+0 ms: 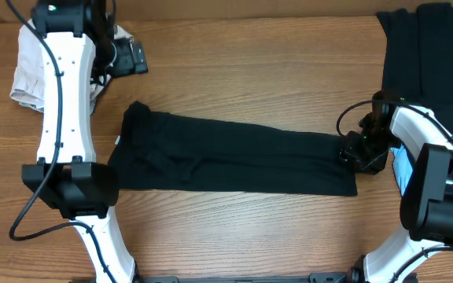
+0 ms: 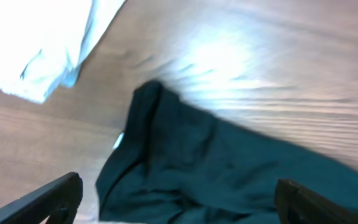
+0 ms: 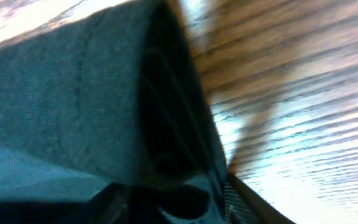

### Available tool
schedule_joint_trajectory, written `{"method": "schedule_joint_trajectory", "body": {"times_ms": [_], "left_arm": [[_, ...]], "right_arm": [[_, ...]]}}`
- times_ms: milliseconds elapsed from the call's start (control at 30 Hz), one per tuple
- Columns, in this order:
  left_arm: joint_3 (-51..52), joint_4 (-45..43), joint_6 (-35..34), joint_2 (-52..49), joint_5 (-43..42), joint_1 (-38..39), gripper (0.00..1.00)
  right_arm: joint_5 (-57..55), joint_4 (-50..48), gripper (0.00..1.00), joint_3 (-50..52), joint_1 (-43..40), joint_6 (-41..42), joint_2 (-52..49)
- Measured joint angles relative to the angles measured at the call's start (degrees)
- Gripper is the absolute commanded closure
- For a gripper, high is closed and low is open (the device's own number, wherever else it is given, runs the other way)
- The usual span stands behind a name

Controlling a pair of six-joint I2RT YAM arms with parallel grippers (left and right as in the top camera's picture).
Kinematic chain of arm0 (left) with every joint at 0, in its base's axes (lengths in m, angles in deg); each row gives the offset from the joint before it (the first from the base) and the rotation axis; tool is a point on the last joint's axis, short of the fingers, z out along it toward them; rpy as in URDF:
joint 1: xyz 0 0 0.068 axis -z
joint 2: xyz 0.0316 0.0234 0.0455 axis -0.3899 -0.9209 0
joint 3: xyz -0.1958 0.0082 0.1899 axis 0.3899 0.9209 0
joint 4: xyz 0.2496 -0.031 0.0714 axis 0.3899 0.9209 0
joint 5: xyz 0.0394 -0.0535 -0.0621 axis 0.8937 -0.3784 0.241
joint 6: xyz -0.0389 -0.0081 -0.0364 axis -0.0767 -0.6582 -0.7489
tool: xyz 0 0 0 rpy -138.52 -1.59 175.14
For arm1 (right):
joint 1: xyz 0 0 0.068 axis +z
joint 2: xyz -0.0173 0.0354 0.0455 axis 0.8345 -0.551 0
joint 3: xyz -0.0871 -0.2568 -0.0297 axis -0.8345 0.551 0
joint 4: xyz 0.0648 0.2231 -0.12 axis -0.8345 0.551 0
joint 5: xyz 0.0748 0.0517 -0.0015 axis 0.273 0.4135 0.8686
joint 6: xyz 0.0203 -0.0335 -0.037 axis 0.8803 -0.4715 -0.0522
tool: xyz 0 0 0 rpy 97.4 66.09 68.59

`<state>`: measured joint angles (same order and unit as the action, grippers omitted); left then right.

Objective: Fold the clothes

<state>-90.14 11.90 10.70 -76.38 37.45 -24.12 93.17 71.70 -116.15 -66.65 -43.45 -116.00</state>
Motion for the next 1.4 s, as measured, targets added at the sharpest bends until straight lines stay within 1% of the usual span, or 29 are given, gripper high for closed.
{"method": "schedule_joint_trajectory", "body": {"times_ms": [67,100,133,300,400,467,567,800,933,1033,1167,1267,1333,1400], "left_arm": [[-2.2,0.0,0.4,0.0,-1.5,0.0,0.0],[-3.1,0.0,0.9,0.0,-2.3,0.0,0.0],[-3.5,0.0,1.2,0.0,-2.7,0.0,0.0],[-3.6,0.0,1.4,0.0,-3.5,0.0,0.0],[-3.6,-0.2,1.5,0.0,-2.2,0.0,0.0],[-3.6,-0.3,1.5,0.0,-0.3,0.0,0.0],[-3.6,-0.5,1.5,0.0,2.0,-0.4,0.0],[-3.6,-1.0,1.4,0.0,4.0,-4.0,0.0],[-3.6,-1.0,1.4,0.0,4.3,-6.2,0.0],[-3.6,-1.0,1.4,0.0,4.5,-7.1,0.0],[-3.6,-1.0,1.4,0.0,4.5,-7.1,0.0],[-3.6,-1.0,1.0,0.0,4.5,-7.1,0.0],[-3.6,-1.0,0.8,0.0,4.5,-7.1,0.0],[-3.6,-1.0,0.5,0.0,4.5,-7.1,0.0]], "right_arm": [[0.6,-0.5,0.64,0.4,0.0,0.1,0.2],[0.9,-1.2,0.88,0.7,0.0,0.0,0.3],[1.1,-1.5,0.96,0.9,0.0,0.0,0.4],[2.7,-6.0,0.96,2.0,0.0,0.2,1.0],[3.5,-6.7,0.96,1.7,-0.4,0.4,1.0],[3.9,-5.1,0.96,0.4,-1.2,0.5,0.8],[4.3,-1.9,0.96,-4.4,-3.7,0.4,0.6],[5.7,11.6,0.96,-21.9,-10.3,-3.4,0.2],[6.5,16.3,0.96,-26.6,-10.7,-5.5,0.3],[6.9,18.2,0.96,-27.6,-9.3,-6.0,0.3],[7.7,19.8,0.96,-27.6,-5.2,-6.5,0.3],[8.6,20.0,0.96,-27.6,-0.2,-6.6,0.3],[9.0,19.8,0.96,-27.6,6.2,-6.2,0.3],[9.3,18.2,0.96,-27.5,10.4,-5.6,0.3]]}}
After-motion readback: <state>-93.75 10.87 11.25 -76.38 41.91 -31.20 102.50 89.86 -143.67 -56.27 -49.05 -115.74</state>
